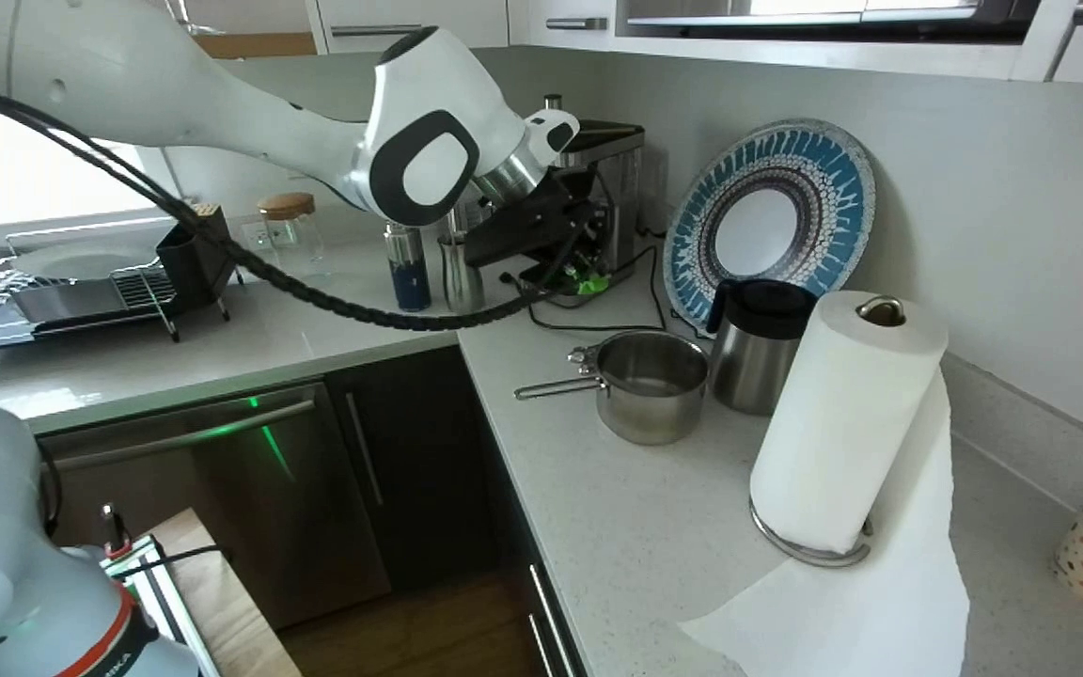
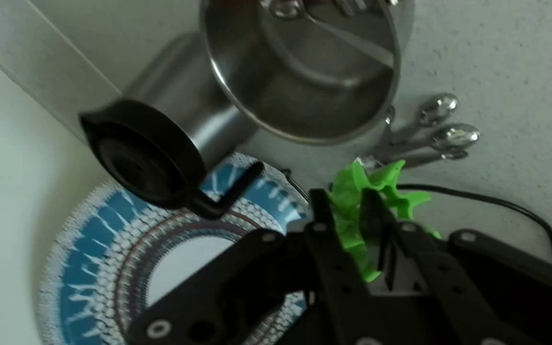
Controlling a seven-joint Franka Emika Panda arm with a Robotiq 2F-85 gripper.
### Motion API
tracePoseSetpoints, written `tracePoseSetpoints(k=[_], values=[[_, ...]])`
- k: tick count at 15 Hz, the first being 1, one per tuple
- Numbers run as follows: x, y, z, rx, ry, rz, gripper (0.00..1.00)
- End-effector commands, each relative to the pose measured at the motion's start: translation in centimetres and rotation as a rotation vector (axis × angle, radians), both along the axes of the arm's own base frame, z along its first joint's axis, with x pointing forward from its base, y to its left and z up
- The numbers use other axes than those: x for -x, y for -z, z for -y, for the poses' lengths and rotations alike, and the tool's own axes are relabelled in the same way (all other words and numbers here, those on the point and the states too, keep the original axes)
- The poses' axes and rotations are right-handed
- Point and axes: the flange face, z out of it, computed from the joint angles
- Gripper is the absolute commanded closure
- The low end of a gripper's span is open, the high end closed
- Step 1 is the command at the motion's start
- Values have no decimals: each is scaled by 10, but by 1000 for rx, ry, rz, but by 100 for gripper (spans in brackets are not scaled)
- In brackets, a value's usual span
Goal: Pick up the green object from the kitchen counter and put it in the pot
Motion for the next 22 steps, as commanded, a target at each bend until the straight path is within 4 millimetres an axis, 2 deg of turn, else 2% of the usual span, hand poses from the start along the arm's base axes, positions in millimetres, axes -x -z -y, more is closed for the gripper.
tracePoseSetpoints(k=[1, 3, 5, 13, 20, 21, 22], values=[[43, 8, 34, -18, 175, 13, 95], [50, 19, 53, -44, 230, 11, 95], [47, 33, 61, -69, 246, 1, 95], [15, 67, 78, -109, 275, -33, 95], [-28, 73, 89, -187, 275, -32, 95], [-34, 75, 87, -204, 272, -32, 53], [-39, 76, 85, -217, 266, -32, 53]])
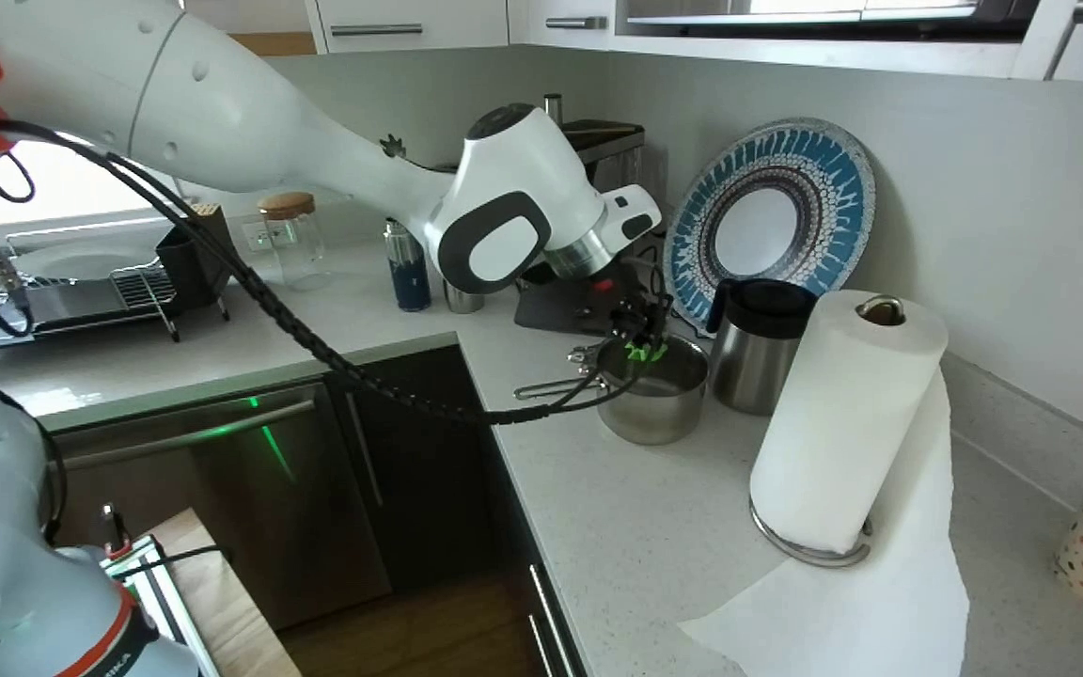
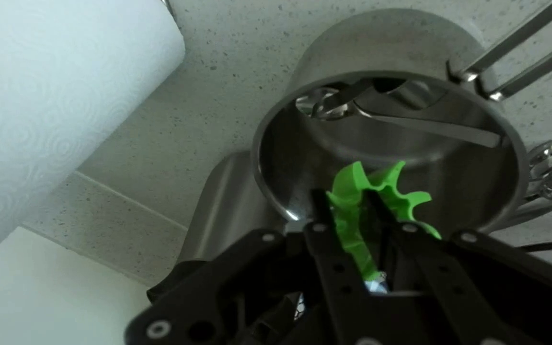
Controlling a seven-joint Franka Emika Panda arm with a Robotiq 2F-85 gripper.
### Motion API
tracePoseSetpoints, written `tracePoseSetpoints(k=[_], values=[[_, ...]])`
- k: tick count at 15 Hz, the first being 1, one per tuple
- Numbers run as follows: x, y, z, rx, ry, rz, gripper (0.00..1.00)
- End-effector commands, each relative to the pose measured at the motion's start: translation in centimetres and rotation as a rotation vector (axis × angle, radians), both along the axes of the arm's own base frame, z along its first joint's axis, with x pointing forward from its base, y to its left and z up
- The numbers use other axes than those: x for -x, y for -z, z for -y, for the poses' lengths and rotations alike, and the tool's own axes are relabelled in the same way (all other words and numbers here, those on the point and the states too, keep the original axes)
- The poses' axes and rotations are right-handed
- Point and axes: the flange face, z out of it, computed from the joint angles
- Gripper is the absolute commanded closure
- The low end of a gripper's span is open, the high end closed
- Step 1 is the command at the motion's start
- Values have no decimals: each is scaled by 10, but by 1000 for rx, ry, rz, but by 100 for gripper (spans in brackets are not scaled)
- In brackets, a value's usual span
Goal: Pick up the green object from the kitchen counter and put it in the pot
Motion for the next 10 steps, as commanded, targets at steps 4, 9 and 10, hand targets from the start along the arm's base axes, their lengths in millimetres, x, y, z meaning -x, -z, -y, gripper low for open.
tracePoseSetpoints(k=[4, 9, 10], values=[[-32, 5, -30, -72, -58, -5, 23], [-41, 9, -96, -156, -165, -61, 0], [-44, 7, -113, -165, -189, -61, 4]])
